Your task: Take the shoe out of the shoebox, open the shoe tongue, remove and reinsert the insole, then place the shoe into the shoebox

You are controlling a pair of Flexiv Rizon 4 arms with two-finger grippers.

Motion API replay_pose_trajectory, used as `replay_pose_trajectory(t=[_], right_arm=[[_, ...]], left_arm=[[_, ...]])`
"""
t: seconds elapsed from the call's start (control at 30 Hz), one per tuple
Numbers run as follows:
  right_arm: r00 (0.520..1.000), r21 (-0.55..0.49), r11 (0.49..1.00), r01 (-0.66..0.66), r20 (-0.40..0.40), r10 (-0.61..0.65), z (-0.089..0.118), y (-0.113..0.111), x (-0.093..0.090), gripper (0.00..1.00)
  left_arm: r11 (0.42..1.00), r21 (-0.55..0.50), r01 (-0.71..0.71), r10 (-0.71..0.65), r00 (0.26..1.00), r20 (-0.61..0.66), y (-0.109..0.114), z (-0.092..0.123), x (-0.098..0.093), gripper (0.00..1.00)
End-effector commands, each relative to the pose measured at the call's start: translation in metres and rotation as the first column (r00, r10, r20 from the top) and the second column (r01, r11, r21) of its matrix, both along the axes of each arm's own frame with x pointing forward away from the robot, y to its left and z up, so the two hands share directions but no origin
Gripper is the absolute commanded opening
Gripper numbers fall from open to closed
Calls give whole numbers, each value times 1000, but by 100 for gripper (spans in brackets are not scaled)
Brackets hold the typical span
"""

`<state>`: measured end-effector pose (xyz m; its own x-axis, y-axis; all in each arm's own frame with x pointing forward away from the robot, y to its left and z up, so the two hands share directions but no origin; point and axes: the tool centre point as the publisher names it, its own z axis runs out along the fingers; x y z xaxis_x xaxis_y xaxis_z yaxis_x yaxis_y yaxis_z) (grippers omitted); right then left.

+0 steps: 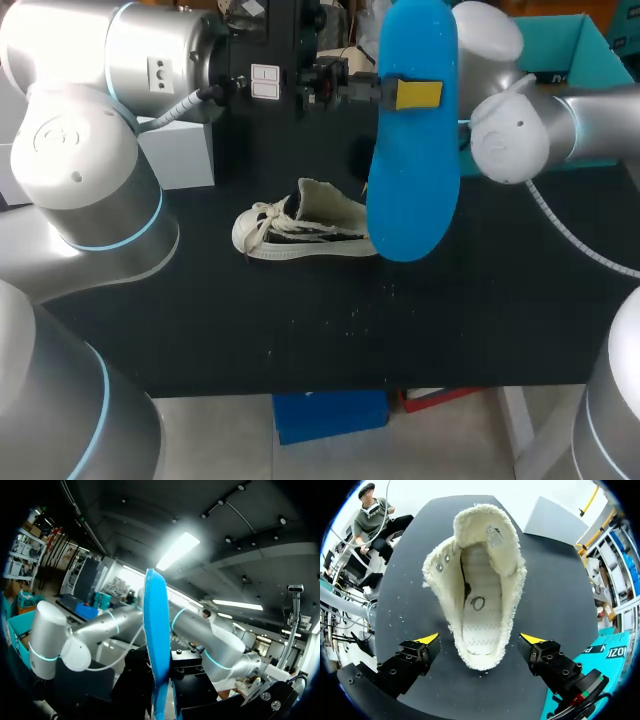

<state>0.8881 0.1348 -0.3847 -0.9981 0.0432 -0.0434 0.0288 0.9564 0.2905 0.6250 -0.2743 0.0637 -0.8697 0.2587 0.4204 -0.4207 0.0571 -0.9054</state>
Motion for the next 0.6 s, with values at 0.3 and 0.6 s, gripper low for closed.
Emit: replay_pose_trajectory(t=[0.3, 0.6], right_arm=[[1000, -218, 976, 12, -8, -14, -7, 13, 3, 100], [1000, -282, 959, -21, -22, 15, -9, 19, 6, 100]], left_arm=[[1000, 1, -3, 3, 1000, 0, -1, 0, 0, 0], [1000, 1, -3, 3, 1000, 0, -1, 0, 0, 0]])
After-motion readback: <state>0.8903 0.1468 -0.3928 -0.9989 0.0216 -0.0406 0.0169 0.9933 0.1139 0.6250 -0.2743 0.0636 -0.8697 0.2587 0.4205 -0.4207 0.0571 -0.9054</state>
